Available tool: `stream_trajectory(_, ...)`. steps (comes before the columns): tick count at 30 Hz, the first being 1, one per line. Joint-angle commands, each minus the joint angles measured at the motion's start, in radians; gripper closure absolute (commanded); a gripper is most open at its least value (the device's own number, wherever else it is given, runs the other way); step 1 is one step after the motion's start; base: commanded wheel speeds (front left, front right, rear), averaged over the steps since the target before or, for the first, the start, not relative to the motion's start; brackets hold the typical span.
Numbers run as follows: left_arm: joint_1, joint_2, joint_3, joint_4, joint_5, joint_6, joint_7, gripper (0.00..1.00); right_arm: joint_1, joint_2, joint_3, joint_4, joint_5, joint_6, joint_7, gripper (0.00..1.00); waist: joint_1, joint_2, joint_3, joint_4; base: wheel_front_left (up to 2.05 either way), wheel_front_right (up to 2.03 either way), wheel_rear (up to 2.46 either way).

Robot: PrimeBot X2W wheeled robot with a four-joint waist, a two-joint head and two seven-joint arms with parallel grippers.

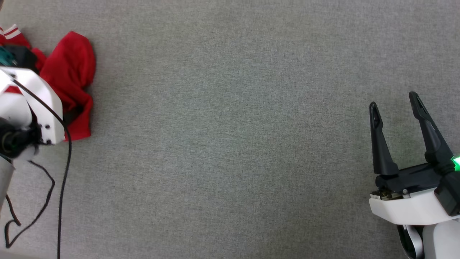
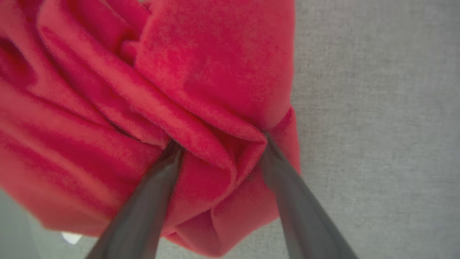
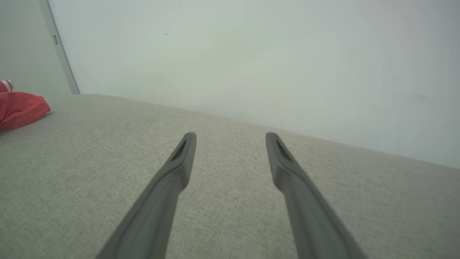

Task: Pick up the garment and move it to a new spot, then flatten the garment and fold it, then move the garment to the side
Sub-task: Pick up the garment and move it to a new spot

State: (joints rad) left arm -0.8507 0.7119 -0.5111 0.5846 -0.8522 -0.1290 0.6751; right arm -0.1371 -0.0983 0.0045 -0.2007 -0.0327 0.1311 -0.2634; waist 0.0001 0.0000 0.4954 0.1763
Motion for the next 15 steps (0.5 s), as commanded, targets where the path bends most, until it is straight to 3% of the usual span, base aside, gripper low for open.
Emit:
stream_trajectory(1, 0.001, -0.003, -0.022, 0.02, -0.009, 0.0, 0.02, 0.0, -0.019, -0.003, 0.002, 0.002, 0.009, -0.001, -0.002, 0.0, -0.0001, 0.0, 0.008, -0.004, 0.0, 0.0, 0.0)
stream_trajectory(8, 0.029, -0.047, -0.118, 0.113, -0.046, 0.0, 0.03, 0.0, -0.03, 0.003, 0.007, 0.017, 0.012, -0.001, -0.002, 0.0, -0.0001, 0.0, 0.018, -0.017, 0.0, 0.0, 0.0)
stream_trajectory(9, 0.027, -0.043, -0.128, 0.115, -0.044, 0.0, 0.015, 0.55, -0.029, 0.003, 0.005, 0.02, 0.014, -0.001, -0.002, 0.0, -0.0001, 0.0, 0.015, -0.019, 0.0, 0.0, 0.0)
stream_trajectory(10, 0.023, -0.037, -0.136, 0.115, -0.043, 0.0, -0.004, 1.0, -0.027, 0.004, 0.003, 0.023, 0.016, -0.001, -0.002, 0.0, -0.0001, 0.0, 0.009, -0.019, 0.0, 0.0, 0.0)
stream_trajectory(15, -0.028, 0.017, -0.186, 0.085, -0.001, 0.002, -0.124, 1.0, -0.012, 0.014, 0.0, 0.036, 0.027, -0.001, -0.002, 0.0, -0.0001, 0.0, -0.043, -0.016, 0.0, 0.0, 0.0)
